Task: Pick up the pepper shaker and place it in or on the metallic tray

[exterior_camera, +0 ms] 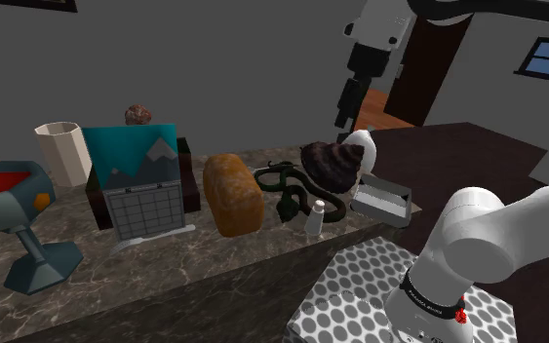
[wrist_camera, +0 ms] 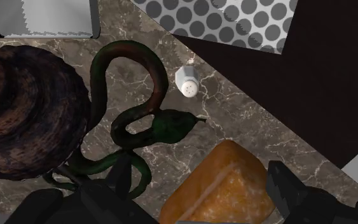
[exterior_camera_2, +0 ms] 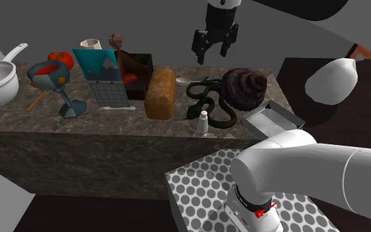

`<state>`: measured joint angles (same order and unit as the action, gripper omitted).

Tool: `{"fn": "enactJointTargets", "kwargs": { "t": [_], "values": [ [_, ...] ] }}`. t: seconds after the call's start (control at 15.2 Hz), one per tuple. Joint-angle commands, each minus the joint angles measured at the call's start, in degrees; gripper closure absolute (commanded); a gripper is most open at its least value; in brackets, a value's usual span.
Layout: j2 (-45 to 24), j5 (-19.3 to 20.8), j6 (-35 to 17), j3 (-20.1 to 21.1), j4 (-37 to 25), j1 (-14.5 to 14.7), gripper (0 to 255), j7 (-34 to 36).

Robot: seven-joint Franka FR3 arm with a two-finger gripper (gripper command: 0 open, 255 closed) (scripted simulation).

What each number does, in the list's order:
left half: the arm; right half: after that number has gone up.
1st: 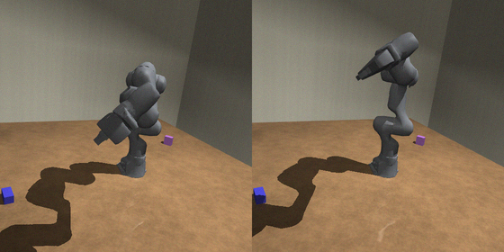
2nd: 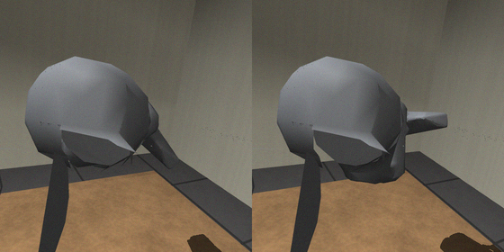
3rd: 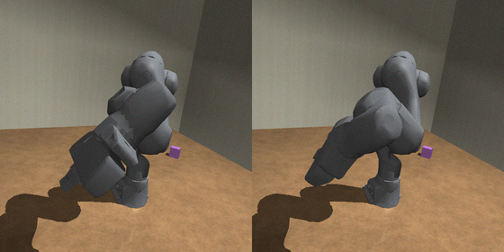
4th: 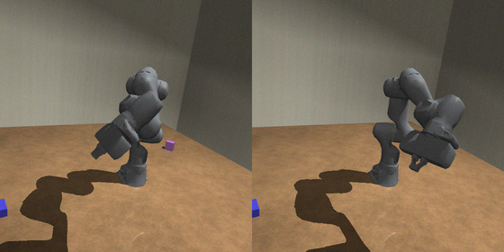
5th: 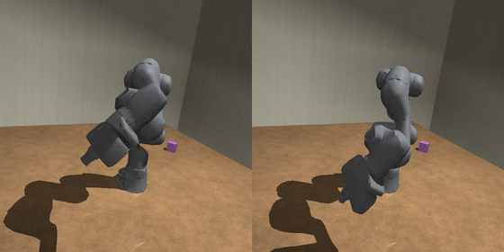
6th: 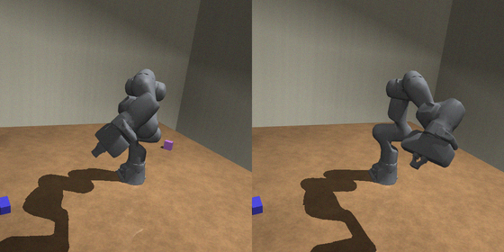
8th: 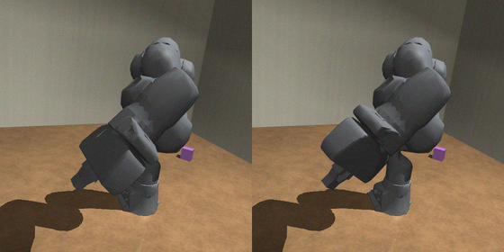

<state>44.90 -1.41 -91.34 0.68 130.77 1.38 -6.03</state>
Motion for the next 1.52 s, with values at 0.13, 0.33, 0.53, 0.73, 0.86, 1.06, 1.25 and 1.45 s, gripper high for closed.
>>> {"fn": "enactJointTargets", "kwargs": {
  "t": [0.13, 0.33, 0.53, 0.73, 0.86, 1.06, 1.25, 1.45],
  "values": [
    [1.6, 0.2, -3.8, 0.6, 5.0, 0.1, 0, 0.3],
    [3.5, 0.4, -9.6, 1.4, 12.0, 0.2, 0, 0.7],
    [4.6, 0.5, -15.7, 2.3, 18.6, 0.3, 0, 1.2],
    [4.8, 0.7, -22.2, 3.3, 24.6, 0.5, 0, 1.9],
    [4.4, 0.8, -26.8, 4.0, 28.4, 0.6, 0, 2.3],
    [2.6, 1.1, -34.3, 5.1, 33.5, 0.6, 0, 3.2],
    [0.8, 1.3, -38.4, 5.6, 35.7, 0.5, 0, 3.6],
    [-1.3, 1.4, -41.8, 5.7, 36.9, 0.2, 0, 3.7]
  ]
}}
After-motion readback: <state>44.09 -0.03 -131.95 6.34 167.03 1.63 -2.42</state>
